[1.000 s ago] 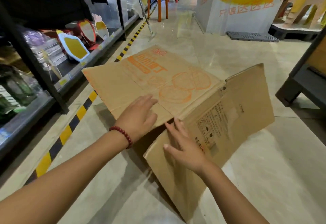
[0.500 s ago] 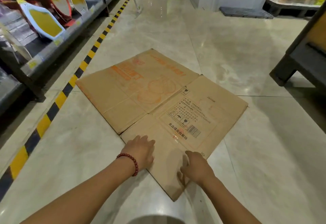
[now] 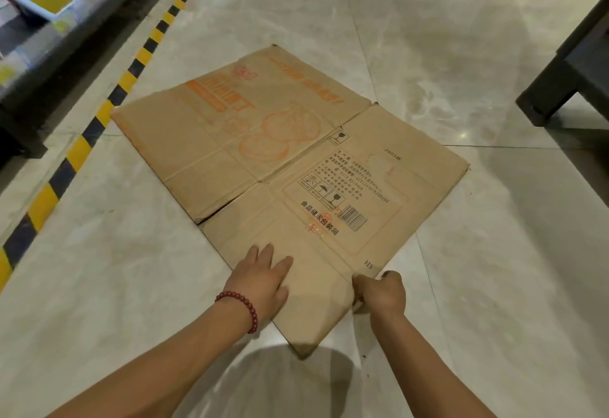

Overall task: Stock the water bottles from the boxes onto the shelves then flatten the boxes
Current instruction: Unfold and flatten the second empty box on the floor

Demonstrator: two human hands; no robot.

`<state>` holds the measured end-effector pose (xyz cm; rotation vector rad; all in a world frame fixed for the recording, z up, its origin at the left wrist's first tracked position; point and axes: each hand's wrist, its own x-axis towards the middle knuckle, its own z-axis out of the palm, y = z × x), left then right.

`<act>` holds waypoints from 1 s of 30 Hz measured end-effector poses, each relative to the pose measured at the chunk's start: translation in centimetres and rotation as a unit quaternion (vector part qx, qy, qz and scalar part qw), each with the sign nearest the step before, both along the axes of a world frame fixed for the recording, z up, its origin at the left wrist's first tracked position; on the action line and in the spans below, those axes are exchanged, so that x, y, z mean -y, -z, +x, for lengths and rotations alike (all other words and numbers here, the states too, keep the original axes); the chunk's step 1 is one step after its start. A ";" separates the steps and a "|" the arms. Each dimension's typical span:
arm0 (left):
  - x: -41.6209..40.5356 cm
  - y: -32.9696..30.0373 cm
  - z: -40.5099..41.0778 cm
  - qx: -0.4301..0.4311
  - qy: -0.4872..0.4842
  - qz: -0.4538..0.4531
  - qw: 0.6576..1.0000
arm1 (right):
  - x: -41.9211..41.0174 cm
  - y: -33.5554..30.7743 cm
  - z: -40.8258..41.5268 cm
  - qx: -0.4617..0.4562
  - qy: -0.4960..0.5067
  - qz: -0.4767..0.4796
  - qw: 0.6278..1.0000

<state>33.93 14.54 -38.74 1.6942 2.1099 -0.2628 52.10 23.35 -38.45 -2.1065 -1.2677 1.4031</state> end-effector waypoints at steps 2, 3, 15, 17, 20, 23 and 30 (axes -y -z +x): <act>0.3 -0.2 -0.1 0.004 -0.032 0.008 0.999 | 0.3 0.2 -0.2 -0.034 -0.012 -0.021 0.999; 0.5 -0.2 -0.2 0.003 -0.048 0.013 0.999 | 0.5 0.3 -0.4 -0.054 -0.021 -0.031 0.998; 5.6 -2.0 -4.4 -0.053 -0.156 0.074 0.984 | 14.7 -1.0 -6.0 -0.275 -0.024 -0.235 0.932; 7.1 -2.0 -5.5 -0.037 -0.178 0.043 0.982 | 18.6 -1.8 -6.8 -0.305 -0.055 -0.294 0.904; 9.4 -1.5 -7.6 -0.024 -0.183 -0.028 0.982 | 20.7 -3.3 -8.0 -0.288 -0.201 -0.339 0.873; 11.0 -1.0 -9.3 -0.034 -0.194 -0.053 0.979 | 17.0 -4.0 -8.6 -0.237 -0.308 -0.217 0.895; 13.1 -0.2 -12.2 -0.059 -0.360 -0.032 0.930 | 2.5 -4.0 -2.4 0.097 -0.313 0.148 0.933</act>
